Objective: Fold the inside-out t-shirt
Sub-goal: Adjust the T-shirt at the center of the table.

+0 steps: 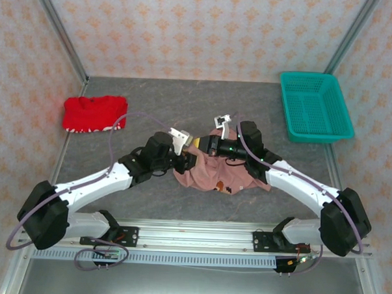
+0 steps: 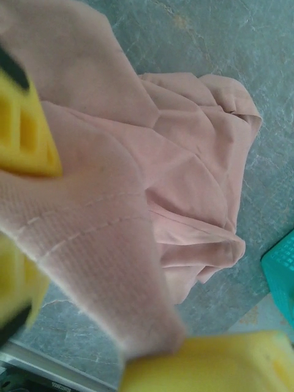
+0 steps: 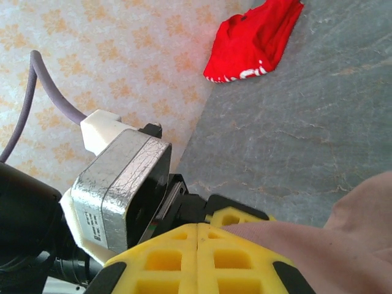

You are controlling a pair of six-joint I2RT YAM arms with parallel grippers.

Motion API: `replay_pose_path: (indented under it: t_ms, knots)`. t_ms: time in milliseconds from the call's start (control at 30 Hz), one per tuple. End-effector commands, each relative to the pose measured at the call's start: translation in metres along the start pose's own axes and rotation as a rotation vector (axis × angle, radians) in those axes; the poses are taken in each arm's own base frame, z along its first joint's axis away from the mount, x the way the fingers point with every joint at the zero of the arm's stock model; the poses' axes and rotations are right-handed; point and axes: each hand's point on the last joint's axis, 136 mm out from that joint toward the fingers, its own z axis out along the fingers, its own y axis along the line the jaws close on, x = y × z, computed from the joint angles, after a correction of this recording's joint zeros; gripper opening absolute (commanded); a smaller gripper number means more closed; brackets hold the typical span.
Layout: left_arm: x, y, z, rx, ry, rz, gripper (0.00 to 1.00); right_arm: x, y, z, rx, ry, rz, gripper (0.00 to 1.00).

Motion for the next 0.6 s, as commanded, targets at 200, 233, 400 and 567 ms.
replay_pose_path:
  t_ms: [200, 233, 400, 567]
  knots:
    - [-0.008, -0.003, -0.018, 0.170, -0.102, -0.060, 0.00, 0.008, -0.060, -0.065, 0.459, 0.003, -0.217, 0.46]
    - [-0.005, -0.004, -0.019, 0.180, -0.101, -0.057, 0.00, 0.017, -0.067, -0.067, 0.477, 0.033, -0.244, 0.48]
    - [0.002, -0.003, -0.020, 0.182, -0.088, -0.042, 0.00, 0.036, -0.082, -0.053, 0.453, 0.140, -0.318, 0.54]
    - [0.002, -0.003, -0.021, 0.174, -0.080, -0.042, 0.00, 0.055, -0.088, -0.028, 0.371, 0.288, -0.347, 0.57]
